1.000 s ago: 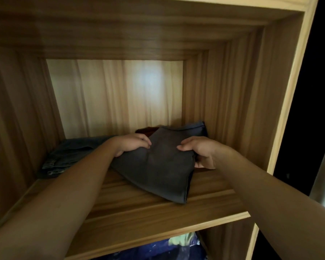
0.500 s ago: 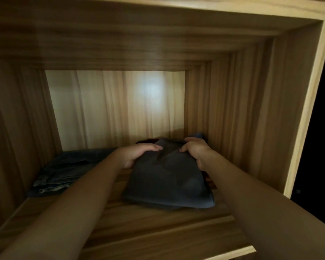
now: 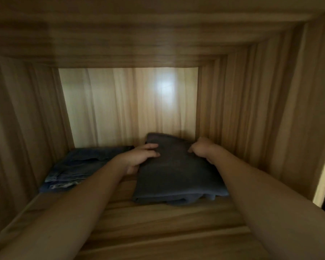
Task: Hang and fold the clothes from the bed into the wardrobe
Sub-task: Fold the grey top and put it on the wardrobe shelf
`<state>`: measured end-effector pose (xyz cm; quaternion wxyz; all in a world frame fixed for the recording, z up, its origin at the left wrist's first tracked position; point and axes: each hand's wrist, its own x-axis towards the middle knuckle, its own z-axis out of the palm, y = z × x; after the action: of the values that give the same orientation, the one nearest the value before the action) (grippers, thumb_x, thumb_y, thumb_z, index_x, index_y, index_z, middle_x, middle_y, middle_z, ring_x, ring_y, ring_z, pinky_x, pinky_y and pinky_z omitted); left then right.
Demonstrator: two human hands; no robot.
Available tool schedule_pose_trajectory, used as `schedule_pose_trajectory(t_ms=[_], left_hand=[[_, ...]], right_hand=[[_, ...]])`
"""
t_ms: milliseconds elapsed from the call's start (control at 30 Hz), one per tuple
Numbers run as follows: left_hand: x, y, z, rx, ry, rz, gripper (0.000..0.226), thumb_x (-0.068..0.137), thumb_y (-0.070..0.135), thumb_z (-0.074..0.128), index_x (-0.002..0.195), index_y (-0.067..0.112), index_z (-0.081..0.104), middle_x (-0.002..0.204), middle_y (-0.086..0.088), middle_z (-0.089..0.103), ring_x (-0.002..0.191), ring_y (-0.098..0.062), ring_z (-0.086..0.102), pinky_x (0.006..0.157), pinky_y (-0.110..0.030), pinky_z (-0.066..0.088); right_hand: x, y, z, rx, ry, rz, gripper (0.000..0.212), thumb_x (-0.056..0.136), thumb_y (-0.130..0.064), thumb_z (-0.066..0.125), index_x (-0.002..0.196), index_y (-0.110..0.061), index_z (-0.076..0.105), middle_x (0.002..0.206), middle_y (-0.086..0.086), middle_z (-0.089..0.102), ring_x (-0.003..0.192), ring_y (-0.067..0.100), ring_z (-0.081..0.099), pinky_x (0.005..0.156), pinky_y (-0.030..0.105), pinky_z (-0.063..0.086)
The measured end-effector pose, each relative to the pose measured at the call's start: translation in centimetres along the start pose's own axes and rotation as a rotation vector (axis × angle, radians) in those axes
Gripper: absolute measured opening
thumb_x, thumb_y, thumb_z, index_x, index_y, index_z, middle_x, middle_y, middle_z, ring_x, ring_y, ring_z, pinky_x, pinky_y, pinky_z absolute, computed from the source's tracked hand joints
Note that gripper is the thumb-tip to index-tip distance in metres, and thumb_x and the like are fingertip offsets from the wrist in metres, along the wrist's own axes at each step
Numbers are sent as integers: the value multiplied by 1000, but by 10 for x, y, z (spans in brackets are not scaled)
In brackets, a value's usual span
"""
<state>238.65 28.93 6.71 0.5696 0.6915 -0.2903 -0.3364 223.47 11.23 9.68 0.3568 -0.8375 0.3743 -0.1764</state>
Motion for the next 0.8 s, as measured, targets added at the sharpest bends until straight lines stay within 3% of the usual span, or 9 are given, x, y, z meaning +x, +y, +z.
schedule_pose_trajectory(t_ms=[67,133,333,467,533,567,633,667,800], left_hand=[[-10,0,-7,2,-42,-33,42,95,14,66,135,25,59,128,-5,66,111,-19,66,80,-31,59],[-23,-1,-13,41,-116,-102,37,94,20,69,129,30,64,129,0,67,115,-17,65,82,-36,59],[-56,-2,-21,120,-315,-160,39,88,28,75,126,35,69,124,3,71,115,-17,67,90,-38,57],[-64,-1,-11,60,-224,-65,35,90,15,74,123,27,71,120,-3,73,103,-18,72,77,-29,58],[-64,3,-4,3,-175,-19,35,90,13,73,123,25,71,121,-7,72,98,-18,73,75,-28,58],[-64,6,0,-43,-158,8,35,91,12,72,123,24,70,121,-8,71,96,-18,73,73,-29,59],[-62,13,6,-146,-103,86,33,93,10,69,122,25,68,120,-8,69,88,-15,74,66,-28,59],[-61,17,9,-204,-66,129,33,93,9,68,120,27,68,119,-7,69,86,-14,74,63,-28,59],[-59,15,20,-292,-8,147,38,91,3,68,117,31,68,126,-6,64,110,-24,66,71,-36,60]], right_hand=[[-9,6,0,54,17,35,29,89,-15,70,114,-2,64,110,16,65,91,32,63,86,36,55],[-18,6,-8,96,-26,71,20,90,-18,69,103,-4,66,106,16,67,86,30,64,86,39,57],[-62,8,-32,66,-347,237,46,87,-48,75,114,-12,67,109,10,75,103,29,71,99,46,54],[-86,11,-44,240,-447,216,35,84,-31,80,114,-15,70,106,10,76,94,27,73,82,43,61],[-90,7,-46,333,-336,106,25,87,-14,75,110,-18,66,108,13,72,97,31,70,85,49,60],[-89,3,-48,393,-233,45,30,87,-4,71,113,-19,64,111,14,69,97,31,68,87,46,60],[-80,-8,-53,448,-1,-75,40,88,9,63,120,-14,63,115,15,66,90,24,64,73,26,60],[-75,-14,-57,421,99,-141,38,89,11,58,118,-12,64,113,15,65,92,23,64,70,22,57],[-65,-15,-60,70,293,-290,37,90,10,48,113,-14,65,119,10,64,116,28,58,100,36,51]])
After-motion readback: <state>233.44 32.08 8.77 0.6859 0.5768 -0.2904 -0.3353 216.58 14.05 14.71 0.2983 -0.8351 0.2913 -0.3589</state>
